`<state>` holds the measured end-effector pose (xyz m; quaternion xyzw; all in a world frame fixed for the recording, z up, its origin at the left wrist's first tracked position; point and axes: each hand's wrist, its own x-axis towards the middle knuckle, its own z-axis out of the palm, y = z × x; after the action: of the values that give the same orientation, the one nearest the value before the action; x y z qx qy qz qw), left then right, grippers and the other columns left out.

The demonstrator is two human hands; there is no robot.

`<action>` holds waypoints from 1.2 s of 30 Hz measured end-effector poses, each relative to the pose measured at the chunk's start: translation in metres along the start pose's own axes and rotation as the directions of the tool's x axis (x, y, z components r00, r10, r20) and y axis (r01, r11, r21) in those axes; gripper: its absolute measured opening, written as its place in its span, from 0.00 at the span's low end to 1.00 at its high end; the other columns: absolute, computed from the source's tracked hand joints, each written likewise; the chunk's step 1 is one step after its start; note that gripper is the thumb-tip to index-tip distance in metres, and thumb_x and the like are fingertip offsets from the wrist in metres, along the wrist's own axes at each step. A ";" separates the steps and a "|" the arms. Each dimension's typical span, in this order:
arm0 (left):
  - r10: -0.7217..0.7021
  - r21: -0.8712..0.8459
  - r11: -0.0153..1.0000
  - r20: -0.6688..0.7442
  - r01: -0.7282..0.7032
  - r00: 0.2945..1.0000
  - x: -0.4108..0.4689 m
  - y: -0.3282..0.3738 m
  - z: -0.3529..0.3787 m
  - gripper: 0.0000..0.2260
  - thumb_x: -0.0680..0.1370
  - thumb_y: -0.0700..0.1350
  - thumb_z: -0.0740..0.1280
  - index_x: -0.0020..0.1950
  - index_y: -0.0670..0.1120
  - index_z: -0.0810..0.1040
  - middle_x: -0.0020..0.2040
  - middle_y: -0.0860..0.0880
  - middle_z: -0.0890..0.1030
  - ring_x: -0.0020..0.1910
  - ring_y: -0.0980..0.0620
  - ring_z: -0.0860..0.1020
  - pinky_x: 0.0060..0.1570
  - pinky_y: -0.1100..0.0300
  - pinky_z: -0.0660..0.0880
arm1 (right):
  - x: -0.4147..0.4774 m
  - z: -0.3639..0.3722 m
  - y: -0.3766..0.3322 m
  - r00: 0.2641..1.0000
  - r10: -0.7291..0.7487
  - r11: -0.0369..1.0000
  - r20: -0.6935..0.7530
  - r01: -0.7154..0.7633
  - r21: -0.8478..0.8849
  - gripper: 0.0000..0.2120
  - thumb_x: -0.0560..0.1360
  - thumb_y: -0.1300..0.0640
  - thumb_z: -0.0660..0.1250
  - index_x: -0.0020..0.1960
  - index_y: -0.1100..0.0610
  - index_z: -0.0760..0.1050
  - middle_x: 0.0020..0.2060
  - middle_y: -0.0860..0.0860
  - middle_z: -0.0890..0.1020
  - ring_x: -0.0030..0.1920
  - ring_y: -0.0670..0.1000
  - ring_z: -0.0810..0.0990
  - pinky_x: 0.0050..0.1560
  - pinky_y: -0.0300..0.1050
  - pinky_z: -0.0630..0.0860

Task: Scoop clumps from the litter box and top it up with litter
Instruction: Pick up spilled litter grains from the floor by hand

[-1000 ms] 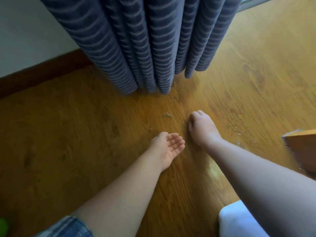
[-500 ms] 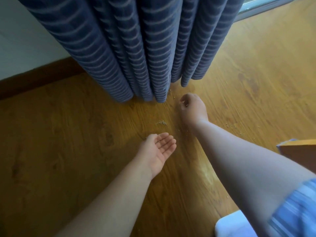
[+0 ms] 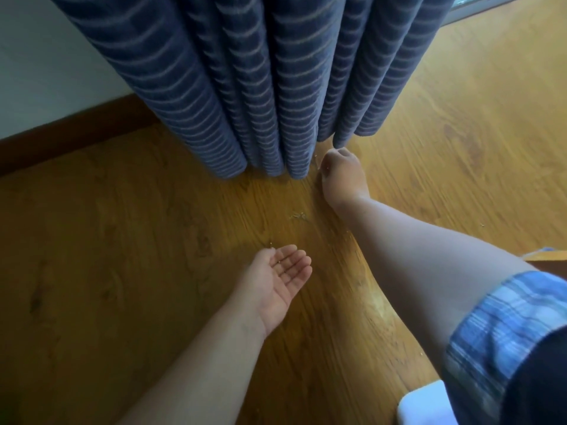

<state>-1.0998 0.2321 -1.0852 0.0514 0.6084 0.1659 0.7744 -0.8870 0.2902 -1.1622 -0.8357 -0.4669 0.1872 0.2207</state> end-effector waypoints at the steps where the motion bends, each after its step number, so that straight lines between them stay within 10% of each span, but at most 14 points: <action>1: -0.001 0.008 1.000 -0.001 0.001 1.000 0.000 -0.002 0.000 0.16 0.85 0.45 0.56 0.59 0.37 0.79 0.49 0.38 0.85 0.49 0.43 0.85 0.50 0.50 0.81 | -0.003 -0.001 -0.001 1.000 0.002 1.000 0.011 -0.002 -0.016 0.06 0.79 0.63 0.62 0.47 0.55 0.76 0.47 0.50 0.73 0.48 0.52 0.74 0.49 0.48 0.76; 15: -0.151 0.152 0.981 0.181 0.124 0.972 0.008 -0.100 0.072 0.15 0.85 0.45 0.51 0.49 0.42 0.76 0.36 0.45 0.81 0.34 0.51 0.80 0.36 0.59 0.76 | -0.197 -0.094 0.038 0.933 -0.144 0.988 0.329 0.117 0.101 0.07 0.76 0.60 0.66 0.45 0.56 0.84 0.40 0.52 0.77 0.43 0.52 0.76 0.44 0.50 0.73; 19: -0.174 0.274 0.951 0.094 0.142 0.980 0.005 -0.133 0.084 0.14 0.82 0.42 0.53 0.44 0.40 0.75 0.38 0.43 0.77 0.36 0.49 0.76 0.38 0.58 0.74 | -0.221 -0.127 0.090 0.973 0.165 0.981 0.160 -0.179 0.073 0.08 0.78 0.60 0.64 0.46 0.54 0.82 0.44 0.50 0.78 0.46 0.50 0.77 0.48 0.44 0.71; 23: -0.162 0.328 0.936 0.070 0.131 0.984 -0.001 -0.148 0.093 0.13 0.82 0.41 0.53 0.45 0.40 0.75 0.38 0.43 0.76 0.36 0.48 0.75 0.37 0.58 0.74 | -0.225 -0.144 0.136 0.837 0.468 0.879 0.285 -0.406 -0.252 0.04 0.79 0.53 0.64 0.47 0.52 0.76 0.46 0.51 0.80 0.54 0.56 0.79 0.50 0.47 0.73; 31: -0.145 0.347 0.931 0.070 0.112 0.987 0.003 -0.140 0.085 0.13 0.82 0.42 0.54 0.51 0.39 0.76 0.43 0.42 0.78 0.40 0.48 0.77 0.38 0.57 0.77 | -0.202 -0.138 0.116 0.555 0.700 0.671 0.449 -0.297 -0.679 0.28 0.76 0.33 0.62 0.62 0.55 0.77 0.61 0.52 0.79 0.63 0.59 0.78 0.54 0.53 0.76; 36: -0.149 0.366 0.923 0.066 0.115 0.987 0.006 -0.139 0.071 0.13 0.82 0.42 0.54 0.52 0.39 0.77 0.44 0.42 0.78 0.42 0.47 0.78 0.41 0.56 0.78 | -0.204 -0.129 0.116 0.621 0.649 0.684 0.440 -0.223 -0.694 0.22 0.78 0.34 0.61 0.50 0.54 0.78 0.57 0.53 0.81 0.58 0.59 0.80 0.46 0.50 0.74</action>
<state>-1.0036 0.1123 -1.1114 0.1592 0.5941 -0.0038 0.7885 -0.8399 0.0347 -1.0960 -0.8296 -0.3150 0.3676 -0.2781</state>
